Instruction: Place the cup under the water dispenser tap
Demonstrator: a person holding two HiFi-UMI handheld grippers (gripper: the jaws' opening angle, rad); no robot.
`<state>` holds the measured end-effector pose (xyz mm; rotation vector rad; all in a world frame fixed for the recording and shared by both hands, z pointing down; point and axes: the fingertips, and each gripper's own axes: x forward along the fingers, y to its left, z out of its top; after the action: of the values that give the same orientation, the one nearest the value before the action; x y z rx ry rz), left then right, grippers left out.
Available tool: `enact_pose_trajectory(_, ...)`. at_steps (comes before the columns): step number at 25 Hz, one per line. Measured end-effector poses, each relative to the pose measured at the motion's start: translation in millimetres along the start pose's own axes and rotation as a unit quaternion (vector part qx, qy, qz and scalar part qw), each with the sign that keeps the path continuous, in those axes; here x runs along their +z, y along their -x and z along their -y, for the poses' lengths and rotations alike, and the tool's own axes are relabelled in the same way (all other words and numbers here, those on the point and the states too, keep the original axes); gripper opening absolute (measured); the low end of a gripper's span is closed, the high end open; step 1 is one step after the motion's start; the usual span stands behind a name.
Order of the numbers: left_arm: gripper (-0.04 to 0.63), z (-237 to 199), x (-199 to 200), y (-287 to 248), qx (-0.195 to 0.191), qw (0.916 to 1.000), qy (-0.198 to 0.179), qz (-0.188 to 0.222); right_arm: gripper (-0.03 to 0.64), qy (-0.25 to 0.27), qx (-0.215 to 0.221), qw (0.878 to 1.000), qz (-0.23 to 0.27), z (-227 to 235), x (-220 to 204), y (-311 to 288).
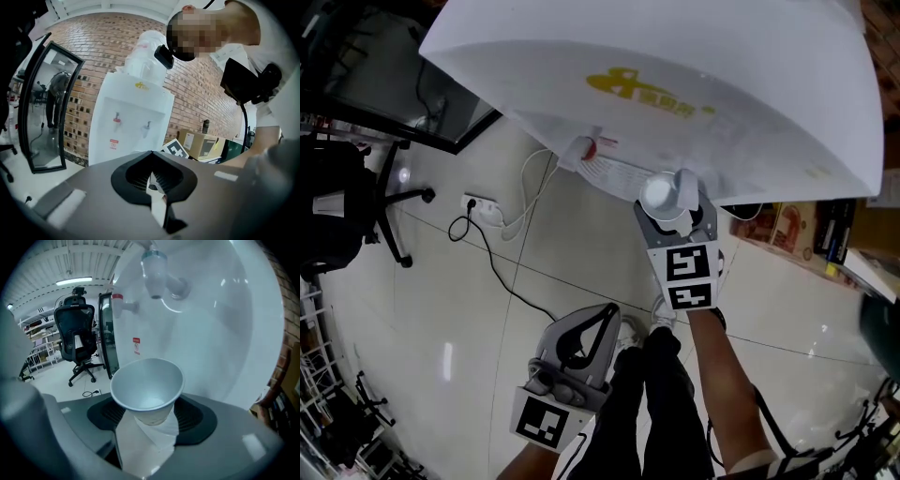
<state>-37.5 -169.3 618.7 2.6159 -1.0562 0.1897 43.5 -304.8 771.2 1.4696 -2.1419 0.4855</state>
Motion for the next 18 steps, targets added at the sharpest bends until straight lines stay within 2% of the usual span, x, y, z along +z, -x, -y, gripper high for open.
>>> enact_pose_trajectory(13,-0.008,-3.5,-4.2,3.2,0.003,1.0,0.002,-0.001,0.328,-0.04,-0.011,0.999,-0.006,4.0,-13.4,-12.4)
enact_pose_trajectory(18,-0.007,-2.9,-5.4,5.0,0.003,1.0,0.004,-0.003,0.358,-0.05,-0.009,0.999,0.001,3.7,-18.3,-12.7)
